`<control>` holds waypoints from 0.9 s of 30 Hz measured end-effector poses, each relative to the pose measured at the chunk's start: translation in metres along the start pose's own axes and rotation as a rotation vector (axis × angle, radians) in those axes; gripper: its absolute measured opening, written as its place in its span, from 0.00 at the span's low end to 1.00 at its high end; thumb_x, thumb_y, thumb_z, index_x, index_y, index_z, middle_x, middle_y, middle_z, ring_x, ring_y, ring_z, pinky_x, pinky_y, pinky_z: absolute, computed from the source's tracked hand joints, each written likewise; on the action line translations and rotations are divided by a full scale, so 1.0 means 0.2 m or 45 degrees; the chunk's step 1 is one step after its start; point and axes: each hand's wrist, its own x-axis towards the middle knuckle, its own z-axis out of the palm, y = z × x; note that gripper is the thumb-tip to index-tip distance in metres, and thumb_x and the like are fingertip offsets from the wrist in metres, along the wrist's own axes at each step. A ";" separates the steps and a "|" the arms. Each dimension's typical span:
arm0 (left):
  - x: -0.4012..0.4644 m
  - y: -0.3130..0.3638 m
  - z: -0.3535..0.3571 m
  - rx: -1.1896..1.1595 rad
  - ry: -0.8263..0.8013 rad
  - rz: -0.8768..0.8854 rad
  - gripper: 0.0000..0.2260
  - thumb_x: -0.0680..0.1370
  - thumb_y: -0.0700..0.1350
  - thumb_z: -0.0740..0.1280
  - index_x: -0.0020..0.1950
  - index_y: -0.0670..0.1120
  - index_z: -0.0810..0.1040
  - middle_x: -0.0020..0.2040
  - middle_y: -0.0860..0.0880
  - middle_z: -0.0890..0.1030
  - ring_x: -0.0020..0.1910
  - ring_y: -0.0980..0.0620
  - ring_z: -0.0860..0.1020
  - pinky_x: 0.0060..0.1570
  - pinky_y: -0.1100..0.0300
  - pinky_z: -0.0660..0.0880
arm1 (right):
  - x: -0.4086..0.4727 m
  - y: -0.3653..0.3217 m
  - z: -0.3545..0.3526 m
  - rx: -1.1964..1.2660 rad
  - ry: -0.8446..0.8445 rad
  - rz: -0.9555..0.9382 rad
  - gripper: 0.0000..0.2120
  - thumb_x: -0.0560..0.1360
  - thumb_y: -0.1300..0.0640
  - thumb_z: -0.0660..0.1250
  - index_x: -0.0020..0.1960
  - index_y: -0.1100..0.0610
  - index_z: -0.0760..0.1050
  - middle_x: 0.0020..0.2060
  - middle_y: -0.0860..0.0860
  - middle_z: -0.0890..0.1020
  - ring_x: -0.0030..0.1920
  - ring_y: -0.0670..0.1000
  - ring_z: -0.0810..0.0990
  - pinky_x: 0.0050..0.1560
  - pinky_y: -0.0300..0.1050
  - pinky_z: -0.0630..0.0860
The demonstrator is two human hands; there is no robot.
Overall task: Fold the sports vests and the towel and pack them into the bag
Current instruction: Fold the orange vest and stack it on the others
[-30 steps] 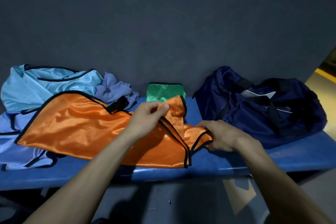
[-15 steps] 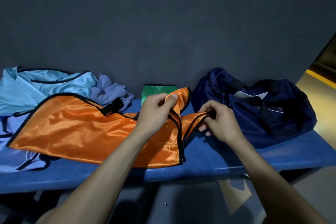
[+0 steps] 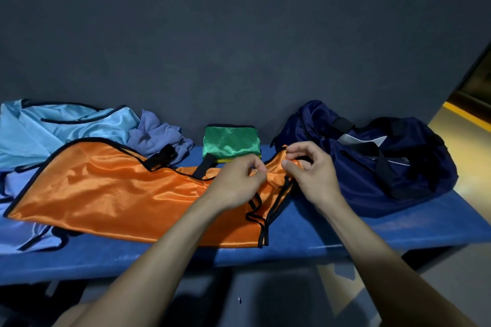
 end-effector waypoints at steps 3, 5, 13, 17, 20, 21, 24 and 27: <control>0.00 0.00 0.03 0.066 -0.185 0.008 0.04 0.77 0.43 0.71 0.49 0.49 0.77 0.38 0.53 0.81 0.34 0.57 0.79 0.35 0.62 0.73 | 0.00 0.00 0.03 0.060 0.044 0.047 0.15 0.72 0.66 0.76 0.56 0.56 0.79 0.51 0.51 0.83 0.53 0.50 0.84 0.51 0.44 0.82; 0.00 -0.01 0.03 0.109 -0.332 0.001 0.08 0.75 0.43 0.74 0.49 0.50 0.78 0.37 0.53 0.83 0.34 0.57 0.81 0.34 0.63 0.73 | 0.01 0.00 0.04 0.121 0.076 0.110 0.17 0.71 0.64 0.78 0.57 0.53 0.79 0.53 0.51 0.83 0.53 0.53 0.84 0.53 0.49 0.83; 0.06 -0.02 -0.07 -0.333 0.077 -0.068 0.09 0.80 0.46 0.70 0.40 0.47 0.79 0.36 0.52 0.80 0.40 0.55 0.77 0.47 0.55 0.73 | 0.00 -0.02 0.02 0.100 -0.039 0.073 0.21 0.73 0.66 0.76 0.63 0.55 0.76 0.53 0.50 0.84 0.43 0.45 0.84 0.43 0.43 0.80; 0.10 -0.05 -0.07 -0.358 0.534 -0.163 0.05 0.80 0.41 0.62 0.48 0.49 0.75 0.32 0.53 0.74 0.30 0.54 0.70 0.34 0.57 0.67 | -0.02 -0.03 0.02 0.026 -0.165 -0.018 0.23 0.74 0.63 0.76 0.66 0.52 0.76 0.56 0.46 0.84 0.50 0.45 0.83 0.53 0.48 0.81; 0.08 -0.04 -0.05 -0.095 0.358 0.008 0.15 0.80 0.40 0.56 0.43 0.53 0.79 0.31 0.51 0.80 0.28 0.54 0.75 0.31 0.59 0.69 | -0.04 -0.05 0.03 -0.076 -0.213 -0.092 0.23 0.75 0.62 0.76 0.68 0.51 0.76 0.57 0.44 0.84 0.58 0.46 0.83 0.64 0.58 0.78; 0.07 -0.03 -0.05 -0.045 0.337 0.024 0.16 0.81 0.41 0.56 0.40 0.51 0.80 0.32 0.50 0.81 0.30 0.54 0.77 0.34 0.58 0.71 | -0.05 -0.05 0.03 -0.112 -0.222 -0.117 0.24 0.75 0.62 0.75 0.68 0.51 0.75 0.57 0.43 0.84 0.60 0.46 0.82 0.65 0.60 0.77; 0.08 -0.02 -0.03 0.102 0.360 0.051 0.13 0.81 0.51 0.61 0.39 0.51 0.79 0.32 0.51 0.81 0.32 0.57 0.78 0.36 0.59 0.69 | -0.05 -0.06 0.03 -0.225 -0.254 -0.193 0.25 0.75 0.61 0.75 0.69 0.51 0.75 0.57 0.41 0.84 0.60 0.44 0.82 0.64 0.57 0.78; 0.09 -0.05 -0.01 0.219 0.354 0.077 0.11 0.77 0.61 0.69 0.42 0.54 0.78 0.26 0.54 0.76 0.24 0.60 0.72 0.29 0.60 0.63 | -0.07 -0.07 0.04 -0.399 -0.285 -0.307 0.26 0.75 0.60 0.75 0.71 0.50 0.73 0.59 0.41 0.83 0.60 0.40 0.81 0.62 0.43 0.78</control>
